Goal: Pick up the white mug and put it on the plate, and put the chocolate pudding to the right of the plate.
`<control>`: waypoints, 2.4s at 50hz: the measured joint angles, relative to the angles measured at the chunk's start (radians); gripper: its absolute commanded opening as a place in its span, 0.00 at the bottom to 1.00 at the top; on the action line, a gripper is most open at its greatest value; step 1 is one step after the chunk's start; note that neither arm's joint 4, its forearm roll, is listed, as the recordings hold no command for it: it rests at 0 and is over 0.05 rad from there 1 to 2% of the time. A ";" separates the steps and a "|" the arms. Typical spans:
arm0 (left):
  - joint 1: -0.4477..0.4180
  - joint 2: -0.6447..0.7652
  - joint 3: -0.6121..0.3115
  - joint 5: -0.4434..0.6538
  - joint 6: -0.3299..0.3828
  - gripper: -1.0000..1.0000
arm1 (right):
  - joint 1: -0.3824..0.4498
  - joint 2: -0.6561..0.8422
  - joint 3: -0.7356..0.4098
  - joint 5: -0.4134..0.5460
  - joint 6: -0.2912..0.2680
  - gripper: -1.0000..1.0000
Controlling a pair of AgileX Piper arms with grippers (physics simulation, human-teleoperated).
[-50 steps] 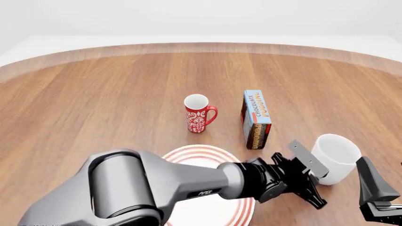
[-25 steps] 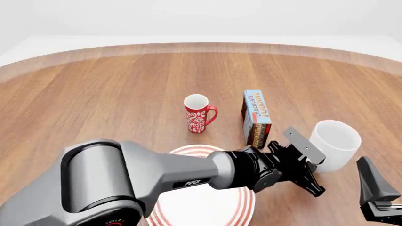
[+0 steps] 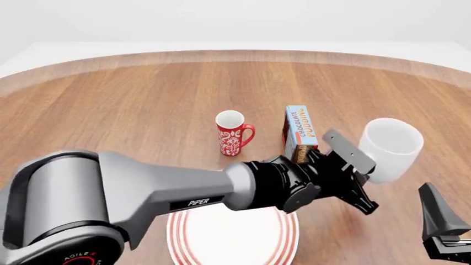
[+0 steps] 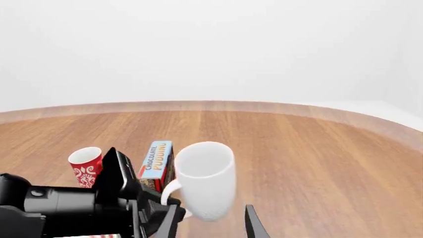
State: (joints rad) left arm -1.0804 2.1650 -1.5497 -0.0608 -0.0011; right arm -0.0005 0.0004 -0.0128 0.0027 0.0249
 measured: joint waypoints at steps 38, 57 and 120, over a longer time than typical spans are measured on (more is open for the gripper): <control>0.006 -0.308 0.281 -0.091 0.011 0.00 | 0.000 0.007 0.007 -0.015 -0.002 1.00; 0.016 -0.478 0.438 -0.121 0.021 0.00 | 0.001 0.002 0.006 -0.011 -0.003 1.00; 0.096 -0.803 0.786 -0.209 0.006 0.00 | -0.001 0.000 0.003 -0.007 -0.005 1.00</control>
State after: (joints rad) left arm -0.9842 1.3624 -0.7636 -0.2701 0.0050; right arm -0.0013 0.0006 -0.0096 -0.0044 0.0201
